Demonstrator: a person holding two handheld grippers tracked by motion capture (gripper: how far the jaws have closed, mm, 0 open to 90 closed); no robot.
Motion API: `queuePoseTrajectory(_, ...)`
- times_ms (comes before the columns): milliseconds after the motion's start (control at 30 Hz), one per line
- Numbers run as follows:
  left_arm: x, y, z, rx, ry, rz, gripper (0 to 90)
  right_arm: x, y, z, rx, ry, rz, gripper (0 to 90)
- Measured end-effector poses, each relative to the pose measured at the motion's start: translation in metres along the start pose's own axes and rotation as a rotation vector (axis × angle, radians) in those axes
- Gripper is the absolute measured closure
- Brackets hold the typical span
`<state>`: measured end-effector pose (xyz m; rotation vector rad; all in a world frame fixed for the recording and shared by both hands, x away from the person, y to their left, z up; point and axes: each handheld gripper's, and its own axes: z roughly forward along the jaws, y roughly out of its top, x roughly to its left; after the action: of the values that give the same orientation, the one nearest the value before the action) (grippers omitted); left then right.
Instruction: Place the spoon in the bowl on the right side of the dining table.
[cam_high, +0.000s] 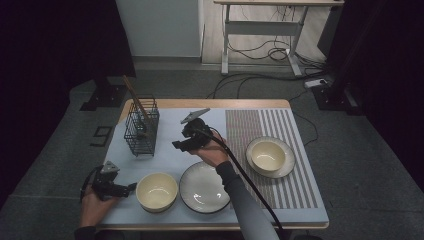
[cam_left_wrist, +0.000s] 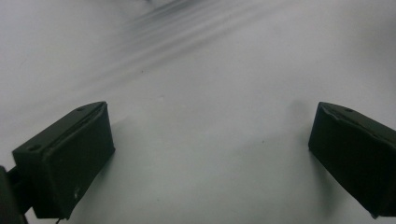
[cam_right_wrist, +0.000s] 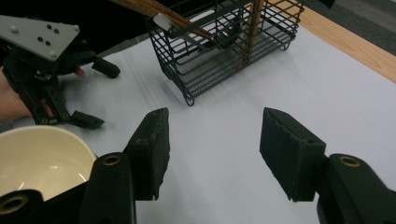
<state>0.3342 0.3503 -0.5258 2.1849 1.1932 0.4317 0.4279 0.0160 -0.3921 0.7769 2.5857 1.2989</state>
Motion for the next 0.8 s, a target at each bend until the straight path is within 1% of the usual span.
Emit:
queuePoseTrajectory(167,0.0,0.0,0.0,0.0,-0.001,0.0,0.0,0.001,0.008,0.01,-0.004,0.006,0.0,41.7)
queuePoseTrajectory(233,0.0,0.0,0.0,0.0,-0.001,0.0,0.0,0.002,0.011,0.015,-0.013,0.02,0.005,42.3)
queuePoseTrajectory(300,0.0,0.0,0.0,0.0,-0.001,0.0,0.0,0.003,0.014,0.019,-0.009,0.032,0.007,44.2)
queuePoseTrajectory(633,0.0,0.0,0.0,-0.001,-0.001,0.0,0.0,0.012,0.028,0.039,-0.008,0.056,-0.013,46.9)
queuePoseTrajectory(800,0.0,0.0,0.0,-0.001,-0.002,0.0,0.0,0.015,0.035,0.047,-0.006,0.058,-0.027,48.2)
